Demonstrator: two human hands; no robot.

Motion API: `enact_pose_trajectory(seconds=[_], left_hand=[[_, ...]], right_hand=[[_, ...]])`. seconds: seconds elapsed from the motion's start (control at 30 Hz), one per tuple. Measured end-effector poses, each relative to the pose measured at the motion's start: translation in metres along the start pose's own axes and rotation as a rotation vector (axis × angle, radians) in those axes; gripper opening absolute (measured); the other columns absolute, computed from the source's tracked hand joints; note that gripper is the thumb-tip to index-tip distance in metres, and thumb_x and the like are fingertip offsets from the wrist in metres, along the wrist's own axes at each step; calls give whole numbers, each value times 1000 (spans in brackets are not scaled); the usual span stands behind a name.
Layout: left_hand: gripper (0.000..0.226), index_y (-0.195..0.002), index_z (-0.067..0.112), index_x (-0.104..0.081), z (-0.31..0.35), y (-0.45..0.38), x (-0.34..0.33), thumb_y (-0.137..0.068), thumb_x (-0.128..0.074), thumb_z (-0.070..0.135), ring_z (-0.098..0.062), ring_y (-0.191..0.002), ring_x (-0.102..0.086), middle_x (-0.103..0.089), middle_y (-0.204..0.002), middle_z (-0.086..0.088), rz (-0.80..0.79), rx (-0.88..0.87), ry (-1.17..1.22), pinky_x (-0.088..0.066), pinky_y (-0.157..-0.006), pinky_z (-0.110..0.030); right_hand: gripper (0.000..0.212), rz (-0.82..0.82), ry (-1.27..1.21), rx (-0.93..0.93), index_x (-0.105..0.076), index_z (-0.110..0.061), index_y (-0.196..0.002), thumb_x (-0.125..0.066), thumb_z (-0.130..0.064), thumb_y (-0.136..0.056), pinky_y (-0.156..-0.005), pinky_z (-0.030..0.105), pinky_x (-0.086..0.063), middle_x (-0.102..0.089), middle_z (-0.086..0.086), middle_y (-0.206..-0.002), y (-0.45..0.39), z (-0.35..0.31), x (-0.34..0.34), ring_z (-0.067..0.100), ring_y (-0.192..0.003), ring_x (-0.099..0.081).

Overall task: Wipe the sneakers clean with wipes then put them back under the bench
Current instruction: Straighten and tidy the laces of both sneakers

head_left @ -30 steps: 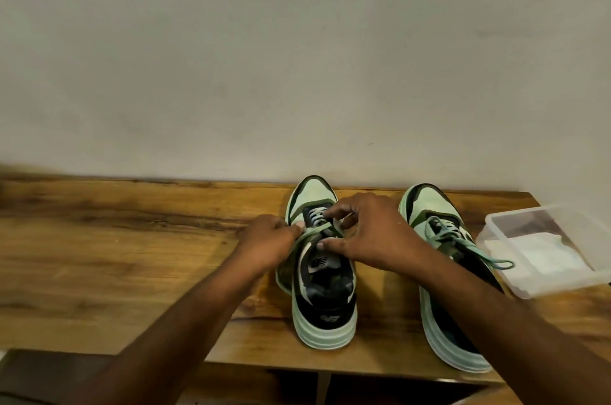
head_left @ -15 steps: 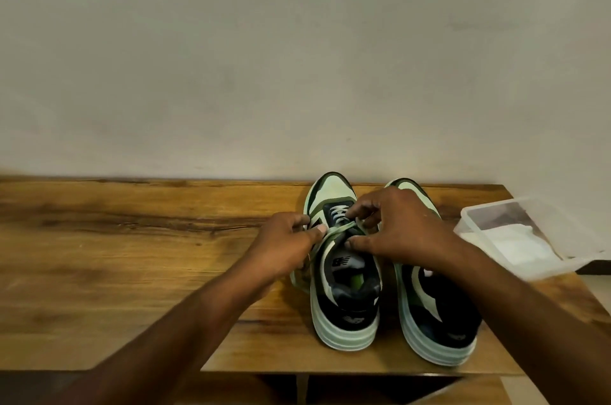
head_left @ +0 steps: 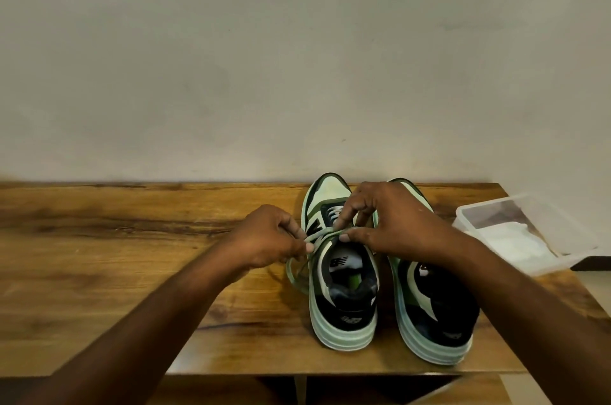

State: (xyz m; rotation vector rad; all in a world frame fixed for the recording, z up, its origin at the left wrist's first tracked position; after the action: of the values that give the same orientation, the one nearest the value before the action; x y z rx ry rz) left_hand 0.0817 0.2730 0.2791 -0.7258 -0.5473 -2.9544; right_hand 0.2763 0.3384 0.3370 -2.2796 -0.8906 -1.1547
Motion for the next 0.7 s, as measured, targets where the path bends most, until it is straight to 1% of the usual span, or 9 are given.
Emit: enact_pose_trajectory(seconds=[0.13,0.23,0.3,0.37,0.47,0.57,0.6,0.63,0.7], left_hand=[[6,-88,5,-78,4,6,4,-85,-83,4,1,-47,-57,-71,-63,1,-70,29,-45,-41,-45,-12],[11,-85,0,-77,10,6,13,-87,-82,10,3,-44,-51,-66,-57,2,-16,-11,-2,-37,-43,-9],[19,-87,-5,-76,15,7,18,-87,-82,13,1,-46,-50,-64,-57,0,33,-53,64,-37,-45,-10],[19,-84,-3,-77,20,8,19,-87,-82,15,-4,-51,-49,-61,-58,-1,58,-91,148,-38,-52,-17],[13,-74,10,-78,27,10,19,-87,-81,13,-5,-53,-49,-65,-62,0,82,-146,268,-43,-61,-23],[14,-86,0,-75,33,14,19,-90,-78,14,-6,-50,-51,-77,-78,-2,93,-166,404,-55,-74,-36],[18,-89,-4,-74,34,16,19,-92,-75,14,-7,-48,-49,-75,-72,0,89,-173,432,-56,-72,-37],[23,-93,-9,-72,36,18,20,-94,-73,14,-8,-47,-47,-71,-63,4,88,-187,429,-54,-63,-33],[27,-95,-9,-73,40,22,22,-95,-72,17,-11,-47,-42,-64,-53,7,90,-248,364,-39,-45,-22]], right_hand=[[12,15,-111,-16,-78,-31,-82,-85,-21,-83,-68,23,-55,-74,-16,-83,0,3,3,1,-75,-69],[6,-13,-403,-76,-76,-15,-91,-76,-9,-91,-58,17,-51,-75,-10,-77,0,6,4,2,-68,-67],[4,-29,-515,-100,-73,-10,-96,-72,-7,-93,-56,23,-51,-77,-1,-80,0,9,2,7,-65,-66],[6,-19,-582,-125,-72,-8,-99,-71,-4,-94,-54,33,-51,-78,10,-86,-1,11,0,13,-65,-63],[15,20,-723,-161,-73,-8,-102,-69,2,-92,-55,32,-47,-75,17,-91,-4,14,-2,15,-65,-59],[19,43,-897,-172,-74,-7,-104,-72,4,-88,-55,30,-41,-63,14,-85,-6,15,1,15,-64,-53],[19,64,-957,-178,-75,-6,-103,-71,4,-87,-54,29,-39,-62,12,-82,-6,16,4,15,-63,-51],[19,91,-998,-185,-75,-5,-103,-71,4,-87,-53,28,-38,-62,10,-80,-7,18,8,15,-63,-51],[18,141,-1019,-202,-75,-3,-104,-69,2,-88,-49,26,-39,-66,10,-80,-6,21,16,12,-62,-52]])
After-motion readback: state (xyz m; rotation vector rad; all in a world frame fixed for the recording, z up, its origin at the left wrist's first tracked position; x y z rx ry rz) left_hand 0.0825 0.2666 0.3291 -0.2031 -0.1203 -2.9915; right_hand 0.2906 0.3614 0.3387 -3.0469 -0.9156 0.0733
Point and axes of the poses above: each hand's wrist, its own y-axis away from the middle knuckle, its own x-axis out of the back of the hand, z = x × y, the point moved 4 cm from there along -y, towards the middle knuckle
